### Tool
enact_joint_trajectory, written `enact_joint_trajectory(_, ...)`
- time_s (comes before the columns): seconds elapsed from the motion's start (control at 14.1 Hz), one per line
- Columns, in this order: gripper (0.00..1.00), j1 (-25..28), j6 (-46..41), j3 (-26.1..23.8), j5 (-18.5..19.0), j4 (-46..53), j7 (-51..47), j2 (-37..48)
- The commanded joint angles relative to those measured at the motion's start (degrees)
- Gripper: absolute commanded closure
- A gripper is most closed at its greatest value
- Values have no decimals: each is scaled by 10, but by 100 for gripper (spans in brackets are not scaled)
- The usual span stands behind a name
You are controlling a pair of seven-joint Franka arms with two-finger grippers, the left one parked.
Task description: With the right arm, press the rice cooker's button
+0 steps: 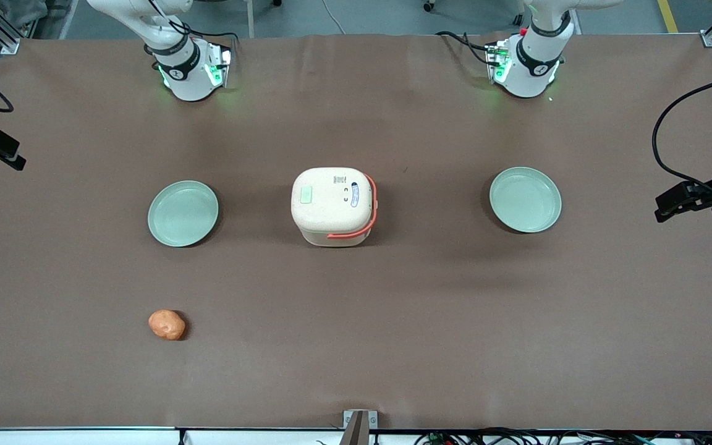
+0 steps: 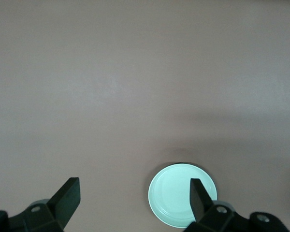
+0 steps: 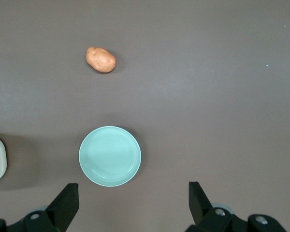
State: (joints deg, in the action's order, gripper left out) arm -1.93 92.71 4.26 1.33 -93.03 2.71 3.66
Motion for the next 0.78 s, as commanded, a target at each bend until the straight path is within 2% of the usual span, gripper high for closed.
enact_joint_trajectory(0.0,0,-9,-1,-6,-2,-23,-6,20)
enact_joint_trajectory(0.21,0,-10,-3,-6,-3,-21,-6,18)
enact_joint_trajectory(0.28,8,-10,-3,-5,-5,-21,-7,17)
enact_joint_trajectory(0.35,43,-9,-3,-5,-11,-20,-7,15)
enact_joint_trajectory(0.42,69,-6,-3,-7,-14,-21,-9,15)
enact_joint_trajectory(0.57,95,14,-3,-8,-17,-21,-17,10)
enact_joint_trajectory(0.71,99,45,-2,-8,-36,-21,-32,-3)
